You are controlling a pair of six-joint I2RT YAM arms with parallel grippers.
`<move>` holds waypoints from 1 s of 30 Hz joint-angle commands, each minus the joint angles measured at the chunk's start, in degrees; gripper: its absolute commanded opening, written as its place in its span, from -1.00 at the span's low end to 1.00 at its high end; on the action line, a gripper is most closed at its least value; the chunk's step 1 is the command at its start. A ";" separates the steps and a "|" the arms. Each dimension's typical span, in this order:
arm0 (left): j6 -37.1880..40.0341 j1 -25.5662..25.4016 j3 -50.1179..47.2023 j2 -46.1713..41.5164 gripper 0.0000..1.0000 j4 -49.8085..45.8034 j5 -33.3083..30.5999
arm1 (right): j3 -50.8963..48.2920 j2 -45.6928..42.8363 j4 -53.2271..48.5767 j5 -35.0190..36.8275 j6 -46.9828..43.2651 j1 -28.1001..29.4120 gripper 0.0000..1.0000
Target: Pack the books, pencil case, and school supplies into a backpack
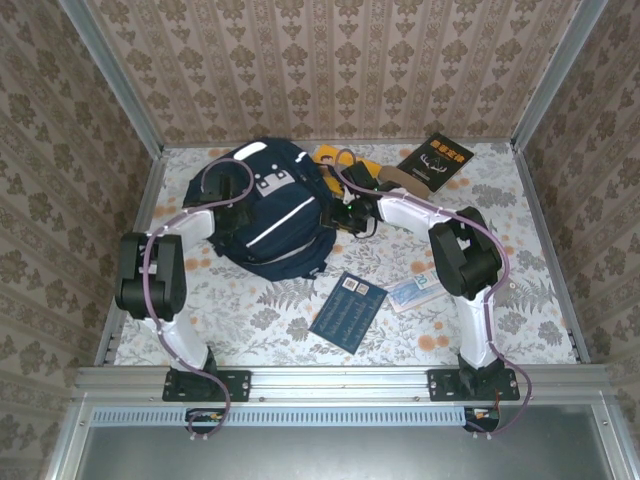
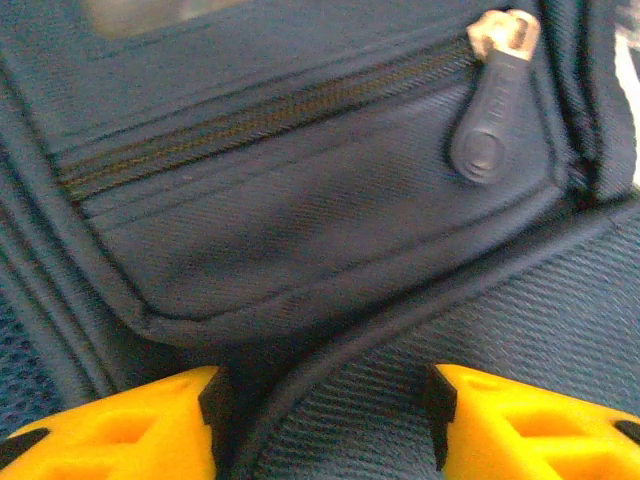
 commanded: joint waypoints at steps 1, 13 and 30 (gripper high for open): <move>-0.05 -0.31 -0.97 -4.42 0.18 -2.71 3.71 | 1.89 -1.73 -3.64 0.19 -2.75 0.30 -0.04; -1.20 -8.98 -2.13 -16.95 0.20 -7.34 7.10 | -23.32 -25.87 -6.13 4.95 -7.55 4.00 -0.28; -5.78 -15.92 -5.19 -20.52 0.19 -8.59 6.07 | -40.89 -26.73 -3.84 10.28 -6.22 10.62 -0.88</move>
